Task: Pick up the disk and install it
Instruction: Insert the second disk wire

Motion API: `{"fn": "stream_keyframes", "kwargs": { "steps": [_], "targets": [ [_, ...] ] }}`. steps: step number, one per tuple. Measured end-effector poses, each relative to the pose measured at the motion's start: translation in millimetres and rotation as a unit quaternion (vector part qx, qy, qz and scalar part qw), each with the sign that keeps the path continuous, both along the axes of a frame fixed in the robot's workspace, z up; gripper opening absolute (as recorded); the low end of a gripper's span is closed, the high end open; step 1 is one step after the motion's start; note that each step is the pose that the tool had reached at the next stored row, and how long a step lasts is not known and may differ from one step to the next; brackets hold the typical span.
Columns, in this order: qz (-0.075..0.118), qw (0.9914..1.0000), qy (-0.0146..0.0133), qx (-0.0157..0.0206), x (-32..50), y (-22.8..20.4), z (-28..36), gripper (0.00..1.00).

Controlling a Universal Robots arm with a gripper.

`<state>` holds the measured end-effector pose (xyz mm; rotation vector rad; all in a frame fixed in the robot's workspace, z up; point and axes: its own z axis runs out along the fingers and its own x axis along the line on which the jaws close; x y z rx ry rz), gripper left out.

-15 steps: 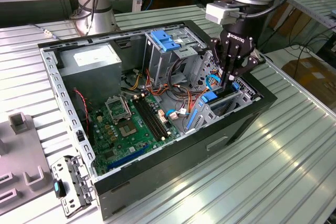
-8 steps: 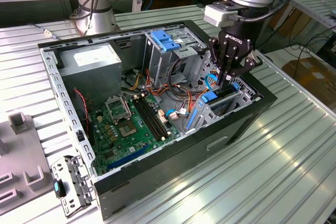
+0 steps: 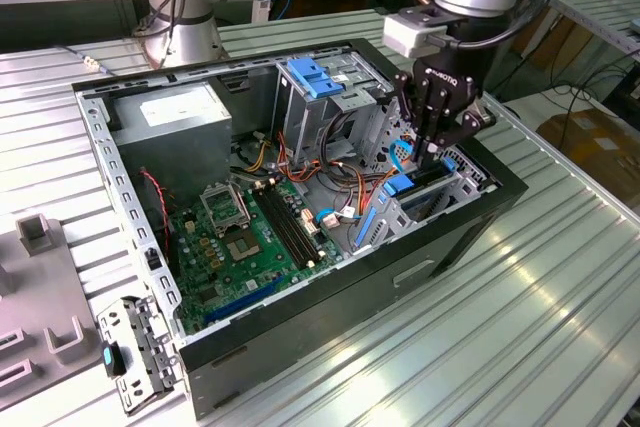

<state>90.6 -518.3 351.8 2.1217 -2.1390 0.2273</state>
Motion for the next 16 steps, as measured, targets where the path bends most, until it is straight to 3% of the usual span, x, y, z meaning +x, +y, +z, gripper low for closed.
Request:
{"fn": "stream_keyframes", "kwargs": {
  "steps": [3, 11, 13, 16],
  "targets": [
    [0.001, 0.99998, -0.005, 0.0037, -1.5, 0.0, -0.8, 0.16],
    [0.002, 0.99978, -0.0192, 0.0079, -4.6, -2.7, -2.1, 0.16],
    [0.002, 0.99973, -0.0204, 0.0112, -4.8, -4.1, -2.6, 0.16],
    [0.002, 0.99954, -0.0214, 0.0212, -5.1, -7.2, -3.3, 0.16]
  ]
}}
